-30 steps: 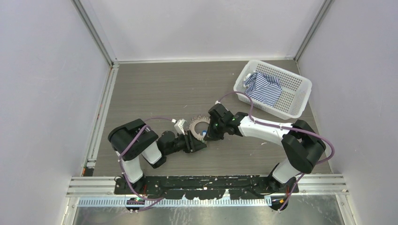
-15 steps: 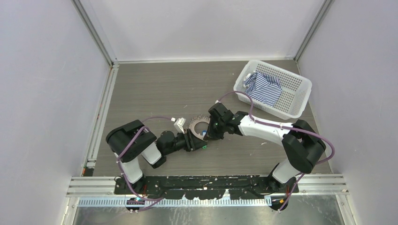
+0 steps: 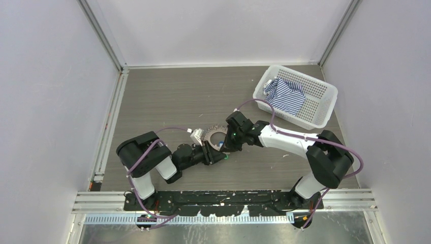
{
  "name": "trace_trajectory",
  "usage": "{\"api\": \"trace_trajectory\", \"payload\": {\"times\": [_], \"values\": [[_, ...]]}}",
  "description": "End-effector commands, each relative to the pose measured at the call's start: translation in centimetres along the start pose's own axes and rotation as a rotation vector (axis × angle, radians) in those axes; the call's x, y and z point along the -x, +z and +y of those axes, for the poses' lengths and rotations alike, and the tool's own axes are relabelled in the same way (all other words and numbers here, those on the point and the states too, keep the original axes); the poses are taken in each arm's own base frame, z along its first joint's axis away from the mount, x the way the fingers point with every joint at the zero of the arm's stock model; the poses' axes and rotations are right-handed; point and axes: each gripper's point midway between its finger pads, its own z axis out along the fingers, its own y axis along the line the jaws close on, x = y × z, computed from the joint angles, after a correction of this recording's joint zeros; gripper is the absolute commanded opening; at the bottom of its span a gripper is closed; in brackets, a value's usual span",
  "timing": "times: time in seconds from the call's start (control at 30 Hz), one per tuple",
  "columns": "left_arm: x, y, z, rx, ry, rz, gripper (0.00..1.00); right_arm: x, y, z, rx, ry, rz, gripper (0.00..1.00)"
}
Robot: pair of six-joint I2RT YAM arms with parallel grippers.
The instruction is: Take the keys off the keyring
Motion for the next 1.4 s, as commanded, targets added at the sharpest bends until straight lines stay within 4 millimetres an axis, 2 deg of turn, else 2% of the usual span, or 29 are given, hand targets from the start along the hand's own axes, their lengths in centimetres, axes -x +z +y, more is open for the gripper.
{"api": "trace_trajectory", "payload": {"times": [0.0,0.2,0.63,0.77,0.87,0.97,1.03,1.13,1.23,1.37], "values": [[1.9,0.4,-0.1,0.011,0.013,-0.104,0.3,1.0,-1.9,2.4,0.094,0.012,-0.043,0.01],[1.7,0.2,0.5,0.042,0.008,-0.12,0.32,1.0,-2.0,2.4,0.094,0.01,-0.045,0.01],[2.3,0.3,-1.1,-0.001,0.024,-0.14,0.29,1.2,-1.9,2.5,0.092,0.019,-0.047,0.01],[2.2,0.3,-1.0,0.006,0.017,-0.142,0.28,1.2,-1.9,2.6,0.094,0.022,-0.048,0.01],[2.3,0.3,-0.9,0.011,0.011,-0.146,0.2,1.2,-1.9,2.5,0.092,0.025,-0.048,0.01],[2.2,0.2,-0.8,0.014,0.0,-0.144,0.01,1.1,-1.9,2.3,0.087,0.025,-0.052,0.01],[2.0,-0.1,-0.4,0.031,-0.019,-0.144,0.01,1.2,-1.8,2.0,0.082,0.026,-0.06,0.01],[0.8,-0.8,0.3,0.048,-0.053,-0.1,0.01,1.2,-1.5,1.4,0.071,0.018,-0.078,0.01],[-2.4,-1.2,1.7,0.097,-0.105,0.068,0.0,1.2,-1.2,0.3,0.044,-0.01,-0.099,0.01],[-5.2,-1.9,2.5,0.162,-0.144,0.242,0.01,0.9,-1.1,-0.7,0.02,-0.065,-0.121,0.01]]}}
